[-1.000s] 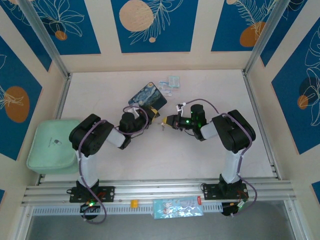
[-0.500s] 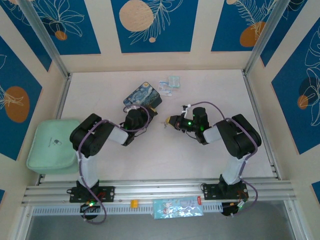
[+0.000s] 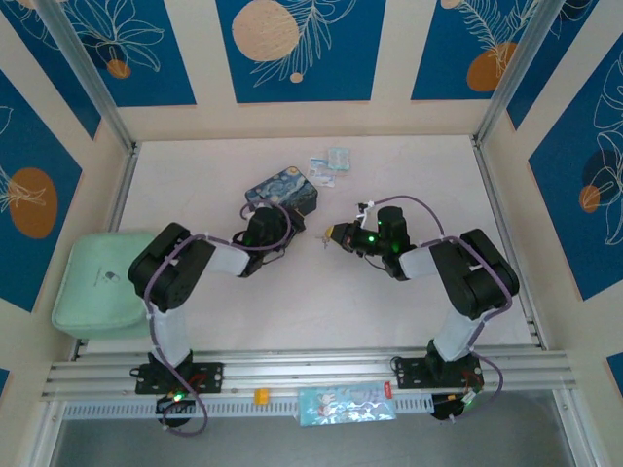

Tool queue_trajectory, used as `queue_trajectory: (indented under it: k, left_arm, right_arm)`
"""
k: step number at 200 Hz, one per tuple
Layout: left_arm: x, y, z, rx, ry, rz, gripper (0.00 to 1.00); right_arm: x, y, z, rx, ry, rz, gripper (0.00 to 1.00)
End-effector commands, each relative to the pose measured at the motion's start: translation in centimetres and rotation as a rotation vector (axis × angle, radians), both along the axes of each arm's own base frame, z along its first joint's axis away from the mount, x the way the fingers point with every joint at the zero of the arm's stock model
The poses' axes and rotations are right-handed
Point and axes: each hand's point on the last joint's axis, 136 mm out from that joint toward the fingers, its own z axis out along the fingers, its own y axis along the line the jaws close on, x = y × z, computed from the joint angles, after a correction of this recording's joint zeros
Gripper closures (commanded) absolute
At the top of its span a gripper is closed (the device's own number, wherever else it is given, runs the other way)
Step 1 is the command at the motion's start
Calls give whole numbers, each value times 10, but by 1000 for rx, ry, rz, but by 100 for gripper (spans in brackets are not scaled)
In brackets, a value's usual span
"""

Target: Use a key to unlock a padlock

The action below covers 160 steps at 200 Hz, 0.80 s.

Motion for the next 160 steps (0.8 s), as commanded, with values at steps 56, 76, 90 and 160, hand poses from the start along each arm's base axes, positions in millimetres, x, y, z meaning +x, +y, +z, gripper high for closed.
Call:
queue_trajectory:
  k: [56, 76, 90, 160]
  left_arm:
    - [-23, -3, 81, -119, -73, -90, 40]
    - [-24, -12, 85, -184, -65, -109, 42]
    - [-23, -19, 86, -230, -64, -114, 44]
    - [-22, -37, 99, -291, -91, -150, 54]
  right_arm:
    - [3, -2, 54, -1, -134, -51, 100]
    - [4, 3, 67, -4, -175, -83, 100]
    - [5, 9, 77, 1, -207, -93, 100]
    - [8, 32, 81, 41, -232, -94, 100]
